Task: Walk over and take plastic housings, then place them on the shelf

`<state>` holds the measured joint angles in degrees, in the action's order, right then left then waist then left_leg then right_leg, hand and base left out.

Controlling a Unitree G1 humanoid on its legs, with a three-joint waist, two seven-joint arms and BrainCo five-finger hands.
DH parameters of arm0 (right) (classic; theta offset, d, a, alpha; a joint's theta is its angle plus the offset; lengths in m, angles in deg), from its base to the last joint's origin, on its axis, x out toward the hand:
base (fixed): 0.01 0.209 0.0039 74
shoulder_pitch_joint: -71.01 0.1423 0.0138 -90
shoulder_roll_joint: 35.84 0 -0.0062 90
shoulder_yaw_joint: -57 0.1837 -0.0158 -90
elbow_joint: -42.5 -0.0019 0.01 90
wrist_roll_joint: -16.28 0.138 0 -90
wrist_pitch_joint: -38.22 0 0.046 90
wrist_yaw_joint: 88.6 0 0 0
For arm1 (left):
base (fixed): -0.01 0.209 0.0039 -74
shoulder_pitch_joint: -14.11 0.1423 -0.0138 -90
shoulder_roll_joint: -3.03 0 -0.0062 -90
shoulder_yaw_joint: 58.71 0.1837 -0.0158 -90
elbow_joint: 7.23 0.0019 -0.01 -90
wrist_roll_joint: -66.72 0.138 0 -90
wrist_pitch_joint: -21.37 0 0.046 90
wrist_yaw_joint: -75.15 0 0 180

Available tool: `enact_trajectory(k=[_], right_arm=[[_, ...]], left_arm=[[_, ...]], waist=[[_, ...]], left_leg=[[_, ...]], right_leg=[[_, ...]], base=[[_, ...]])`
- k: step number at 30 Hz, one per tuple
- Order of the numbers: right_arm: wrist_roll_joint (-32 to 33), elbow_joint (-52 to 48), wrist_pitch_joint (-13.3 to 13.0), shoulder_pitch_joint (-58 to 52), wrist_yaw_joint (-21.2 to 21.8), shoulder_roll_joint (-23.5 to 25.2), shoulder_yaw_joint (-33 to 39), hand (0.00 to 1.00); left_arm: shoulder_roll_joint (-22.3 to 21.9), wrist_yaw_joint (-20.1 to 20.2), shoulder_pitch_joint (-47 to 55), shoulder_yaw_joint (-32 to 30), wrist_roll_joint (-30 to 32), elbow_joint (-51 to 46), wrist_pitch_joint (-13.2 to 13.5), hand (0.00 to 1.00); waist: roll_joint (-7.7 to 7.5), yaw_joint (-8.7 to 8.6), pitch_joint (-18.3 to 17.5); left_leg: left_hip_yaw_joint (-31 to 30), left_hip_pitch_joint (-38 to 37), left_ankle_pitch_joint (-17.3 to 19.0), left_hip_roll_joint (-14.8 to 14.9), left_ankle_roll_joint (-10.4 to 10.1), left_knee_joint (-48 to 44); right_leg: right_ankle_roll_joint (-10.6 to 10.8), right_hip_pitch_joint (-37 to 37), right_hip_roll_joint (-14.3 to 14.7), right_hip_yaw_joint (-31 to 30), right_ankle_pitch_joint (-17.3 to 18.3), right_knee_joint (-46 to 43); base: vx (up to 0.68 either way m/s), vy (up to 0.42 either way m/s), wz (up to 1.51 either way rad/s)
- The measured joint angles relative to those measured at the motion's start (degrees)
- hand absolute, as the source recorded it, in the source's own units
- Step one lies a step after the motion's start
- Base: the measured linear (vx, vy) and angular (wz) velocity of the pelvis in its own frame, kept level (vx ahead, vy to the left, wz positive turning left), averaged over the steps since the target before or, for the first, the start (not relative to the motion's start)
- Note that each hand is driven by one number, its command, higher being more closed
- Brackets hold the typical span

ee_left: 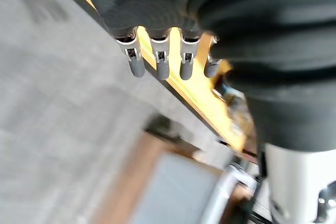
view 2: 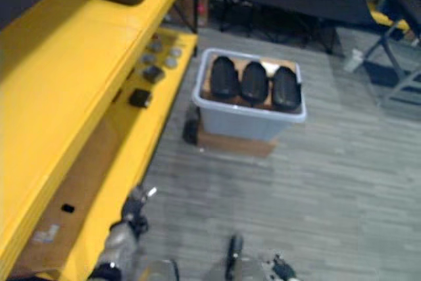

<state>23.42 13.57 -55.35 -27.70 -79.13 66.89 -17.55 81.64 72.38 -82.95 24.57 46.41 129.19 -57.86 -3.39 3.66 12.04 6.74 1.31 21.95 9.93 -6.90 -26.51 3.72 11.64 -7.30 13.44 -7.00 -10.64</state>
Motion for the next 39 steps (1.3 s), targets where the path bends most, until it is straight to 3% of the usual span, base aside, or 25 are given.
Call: enact_trajectory(k=[1,3,5,7,10,12,13,14,15,16,19,22,23,24,25,26,27,29,30,31,32,33,36,38,39], right_arm=[[-0.1,-0.2,0.1,0.3,-0.2,-1.0,0.2,0.00],[0.0,-0.6,-0.2,1.0,-0.9,-1.7,0.1,0.00],[0.0,-0.6,-0.5,1.8,-1.2,-1.7,-0.1,0.00],[1.8,-0.8,-2.1,1.8,-4.3,-1.6,-1.2,0.00],[7.4,-1.5,-3.8,2.1,-8.4,-1.5,-0.8,0.00],[9.2,-1.7,-4.9,4.3,-9.5,-1.3,1.0,0.00],[8.8,-1.9,-5.6,5.5,-9.2,-1.3,1.6,0.00],[8.8,-2.4,-5.9,5.6,-8.9,-1.4,1.7,0.00],[8.1,-2.6,-6.2,5.4,-8.2,-0.8,1.6,0.00],[6.2,-4.0,-6.1,4.6,-7.4,-0.4,0.2,0.00],[2.5,-4.4,-5.5,5.3,-6.9,0.0,0.0,0.00],[0.1,-3.9,-5.3,5.5,-6.9,0.4,-0.4,0.00],[-0.7,-3.1,-5.2,6.1,-6.8,0.2,-1.7,0.00],[-2.4,-1.8,-5.2,7.1,-6.7,-0.2,-2.2,0.00],[-3.1,-1.0,-5.1,7.3,-6.5,-0.2,-2.2,0.00],[-4.2,-0.4,-5.2,7.1,-5.9,0.0,-2.2,0.00],[-5.8,-0.1,-5.3,6.1,-4.8,0.3,-3.3,0.00],[-7.3,-0.2,-6.3,6.0,-3.5,0.4,-4.7,0.00],[-8.1,-0.2,-6.8,6.2,-2.8,0.4,-5.9,0.00],[-8.2,-0.2,-6.9,6.4,-2.5,0.6,-6.3,0.00],[-8.2,0.0,-6.9,6.7,-2.1,0.8,-6.7,0.00],[-8.2,0.7,-7.4,8.5,-1.8,0.5,-8.1,0.00],[-8.2,0.6,-8.7,10.0,-0.8,-0.6,-12.7,0.00],[-8.0,0.7,-8.8,10.0,-0.8,-1.2,-14.0,0.00],[-7.7,0.6,-9.0,10.0,-1.1,-1.2,-15.1,0.00]], left_arm=[[-0.5,-0.8,0.5,-0.2,0.0,0.7,-1.4,0.00],[-2.5,-1.8,3.2,-1.9,0.4,2.6,-5.7,0.00],[-3.6,-2.5,5.6,-5.4,0.6,5.9,-8.8,0.00],[-3.5,-3.1,10.2,-11.9,1.1,10.2,-11.5,0.00],[-2.9,-0.8,14.6,-15.4,6.1,13.2,-13.4,0.00],[-4.1,1.4,17.9,-17.3,8.2,13.3,-13.8,0.00],[-4.8,2.5,20.0,-17.4,9.5,13.5,-13.6,0.00],[-5.1,3.1,20.4,-17.4,9.6,13.5,-13.1,0.00],[-5.2,4.0,20.5,-17.6,9.6,13.5,-11.9,0.00],[-4.3,4.7,19.4,-16.7,9.6,12.2,-9.1,0.00],[-2.8,6.5,12.6,-11.4,8.8,6.9,-2.4,0.00],[-2.2,6.5,7.0,-7.6,8.9,1.6,1.6,0.00],[-2.3,6.0,5.2,-5.7,9.1,-0.5,3.2,0.00],[-2.5,4.6,3.9,-3.1,9.5,-1.6,4.0,0.00],[-2.5,3.8,3.6,-2.0,9.5,-1.8,3.9,0.00],[-2.1,2.3,3.5,-0.2,9.3,-2.1,3.4,0.00],[-0.9,0.7,3.0,2.7,8.9,-2.1,2.5,0.00],[1.3,-1.0,2.1,5.3,6.7,-1.9,0.5,0.00],[2.6,-1.9,1.1,5.6,4.8,-1.4,-1.6,0.00],[3.5,-2.3,0.4,5.6,4.4,-0.5,-2.5,0.00],[4.2,-2.8,0.1,5.5,4.4,0.9,-3.3,0.00],[5.1,-3.9,0.0,5.1,2.4,4.2,-5.5,0.00],[4.8,-4.7,2.7,2.6,1.2,9.7,-8.5,0.00],[3.7,-4.6,4.9,1.9,0.1,11.5,-8.9,0.00],[2.8,-4.0,7.0,-0.9,-1.5,12.2,-8.7,0.00]], waist=[[1.25,-0.29,-0.1],[2.58,0.06,-1.0],[2.80,0.45,-0.8],[3.43,0.83,-0.2],[4.04,1.41,-0.5],[4.04,2.60,-0.5],[4.37,2.78,-0.6],[4.84,2.97,-0.6],[4.78,3.65,-0.9],[3.38,3.44,-1.9],[1.65,3.58,-1.6],[0.75,3.55,-1.7],[0.28,3.46,-1.4],[0.38,3.20,-1.2],[0.37,3.07,-0.7],[0.61,2.68,0.1],[0.78,1.65,0.2],[-0.24,1.64,0.2],[-1.44,1.43,0.8],[-2.02,1.43,1.1],[-2.77,1.47,1.4],[-0.92,1.99,2.3],[0.67,1.88,3.3],[0.13,2.06,4.1],[-1.29,2.05,5.0]], left_leg=[[-0.1,-0.4,-0.1,1.9,-0.3,-0.1],[-0.1,-2.3,-0.9,4.3,-1.2,1.8],[-1.0,0.4,-3.5,5.4,-0.9,-5.4],[-3.5,6.4,-12.0,7.6,-0.8,-22.5],[-1.2,9.0,-6.9,4.8,0.9,-23.1],[1.6,9.0,-5.6,0.5,2.4,-13.9],[1.9,8.9,-6.5,-2.2,2.1,-2.2],[1.9,8.6,-9.5,-2.4,2.8,2.2],[4.1,6.5,-9.7,-3.1,3.7,3.9],[6.0,5.5,-9.7,-4.2,4.0,6.3],[8.3,5.1,-9.6,-4.9,5.1,6.0],[7.8,4.3,-9.2,-5.5,5.8,5.9],[7.8,3.3,-8.7,-5.4,6.4,6.3],[6.0,1.2,-6.3,-5.2,6.3,8.4],[5.6,-0.3,-5.8,-5.2,6.3,8.7],[4.5,-2.0,-5.5,-4.8,6.4,9.2],[1.7,-2.3,-5.5,-4.0,6.1,9.5],[-2.1,-1.0,-6.0,-3.3,5.3,9.6],[-5.6,0.1,-6.0,-3.7,4.3,9.4],[-7.1,0.3,-5.7,-4.1,3.7,9.3],[-8.4,0.0,-5.4,-4.5,3.1,9.3],[-10.8,-0.1,-6.2,-2.8,1.2,9.7],[-12.4,-0.6,-7.9,-1.3,-1.8,10.1],[-12.6,0.8,-9.7,-2.5,-2.9,4.5],[-11.9,1.6,-9.0,-3.8,-1.1,8.3]], right_leg=[[-0.4,0.2,1.2,1.2,0.3,-1.6],[-1.7,0.4,3.5,2.4,6.9,-2.9],[-2.5,-0.3,4.4,2.4,8.6,-3.7],[-3.6,-6.0,5.7,2.2,10.7,-2.4],[-4.0,-11.1,5.7,-0.2,11.5,0.9],[-3.4,-12.5,4.5,-4.1,11.9,2.2],[-1.9,-12.7,3.7,-6.5,12.8,2.0],[-1.1,-12.5,3.8,-7.5,13.3,1.5],[-0.3,-12.5,3.4,-9.0,13.7,0.8],[-0.4,-12.6,2.2,-8.6,13.8,-0.3],[0.2,-12.8,1.3,-7.4,13.7,1.0],[0.4,-12.9,1.0,-5.8,13.8,-0.9],[2.3,-11.2,0.3,-5.6,14.7,-5.5],[4.4,-7.9,-0.9,-3.2,16.1,-15.1],[4.6,-6.2,-1.6,-2.1,15.9,-20.6],[4.1,-3.7,-2.6,-0.5,17.6,-25.9],[2.4,-3.5,-1.9,0.8,19.8,-21.3],[2.2,-2.5,-0.2,0.1,17.7,-9.3],[2.1,-2.6,0.3,-2.3,8.7,0.7],[2.0,-2.6,0.2,-3.4,3.2,2.5],[2.0,-3.0,0.0,-3.7,3.1,1.8],[1.6,-3.9,1.4,-3.1,3.9,1.7],[-0.3,-7.3,2.5,0.2,5.9,4.0],[-0.5,-9.8,1.6,0.7,6.0,4.5],[-0.7,-12.2,-0.2,1.2,6.5,5.0]], base=[[0.31,-0.301,0.12],[0.29,-0.256,0.00],[0.18,-0.203,-0.16],[0.12,-0.173,-0.11],[-0.02,0.049,-0.24],[-0.21,0.188,-0.86],[-0.28,0.192,-0.90],[-0.13,0.185,-0.90],[0.16,0.187,-0.61],[0.28,0.183,-0.50],[0.29,0.103,-0.21],[0.19,0.003,-0.03],[0.17,-0.010,-0.14],[0.12,-0.018,-0.16],[-0.06,-0.050,0.10],[-0.11,-0.019,0.59],[-0.14,0.008,0.86],[-0.14,-0.011,1.27],[-0.17,-0.087,1.38],[-0.06,-0.142,1.23],[0.14,-0.212,0.84],[0.20,-0.207,0.67],[0.24,-0.203,0.48],[0.15,-0.084,0.38],[0.11,-0.050,0.54]])
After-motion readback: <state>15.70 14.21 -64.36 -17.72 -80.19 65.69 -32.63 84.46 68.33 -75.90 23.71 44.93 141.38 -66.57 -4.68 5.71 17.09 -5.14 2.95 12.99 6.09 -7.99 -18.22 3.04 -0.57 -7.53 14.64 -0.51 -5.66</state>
